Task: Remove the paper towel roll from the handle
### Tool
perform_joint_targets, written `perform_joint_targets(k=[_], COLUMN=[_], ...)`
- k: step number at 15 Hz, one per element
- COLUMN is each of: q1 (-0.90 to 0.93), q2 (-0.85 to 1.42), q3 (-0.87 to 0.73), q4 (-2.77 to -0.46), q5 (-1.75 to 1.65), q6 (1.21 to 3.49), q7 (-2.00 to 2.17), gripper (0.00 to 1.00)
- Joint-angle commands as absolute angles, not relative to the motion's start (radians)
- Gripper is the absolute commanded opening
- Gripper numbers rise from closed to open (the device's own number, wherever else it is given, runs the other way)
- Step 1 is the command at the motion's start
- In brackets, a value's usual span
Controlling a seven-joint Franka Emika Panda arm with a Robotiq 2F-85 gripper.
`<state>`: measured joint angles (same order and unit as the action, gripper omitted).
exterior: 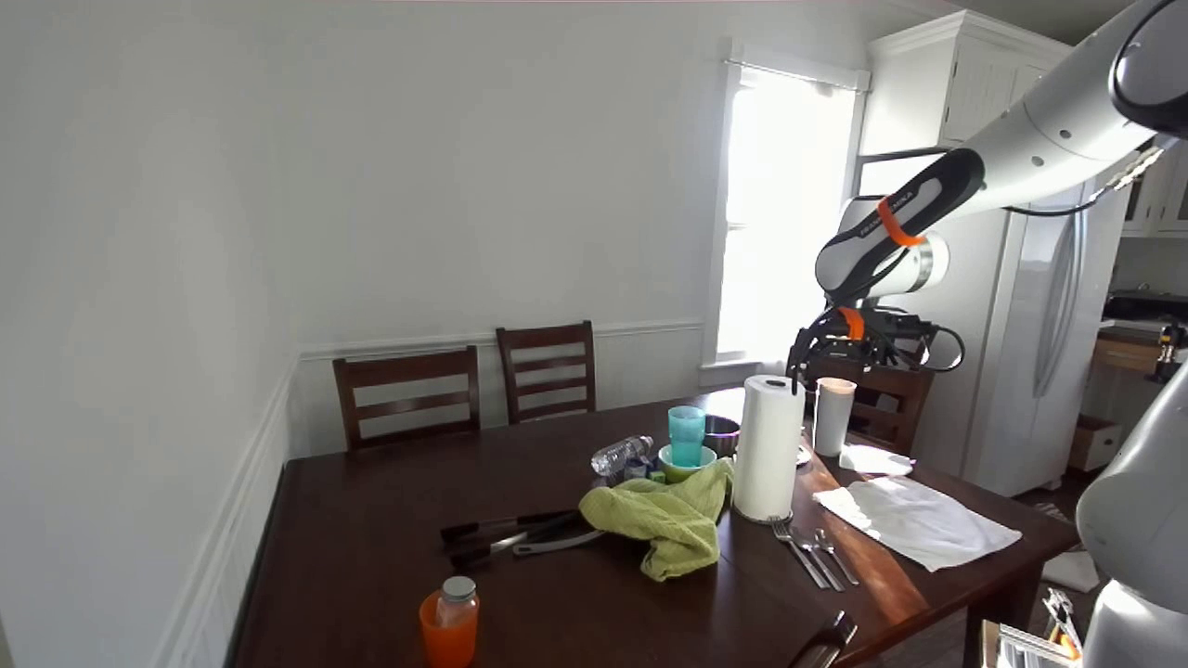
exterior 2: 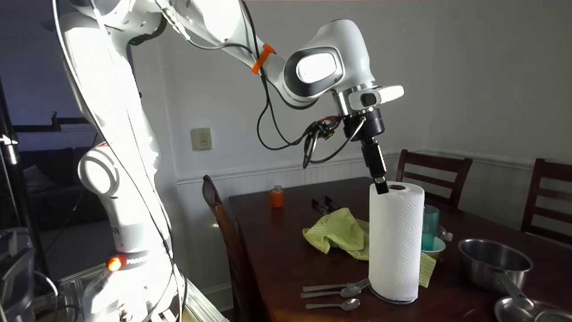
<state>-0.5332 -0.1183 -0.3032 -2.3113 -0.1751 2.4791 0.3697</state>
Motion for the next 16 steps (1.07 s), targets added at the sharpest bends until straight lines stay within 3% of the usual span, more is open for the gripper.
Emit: perform_joint_targets(k=[1, 16], q1=[-0.480, -0.439], q2=[-0.026, 0.128], q3=[-0.343, -0.385], q4=[-2.210, -2.070], q5=[-0.063, 0.092], q6=[2.455, 2.375], q7=[0.364, 0.384], gripper=[1.00, 1.00])
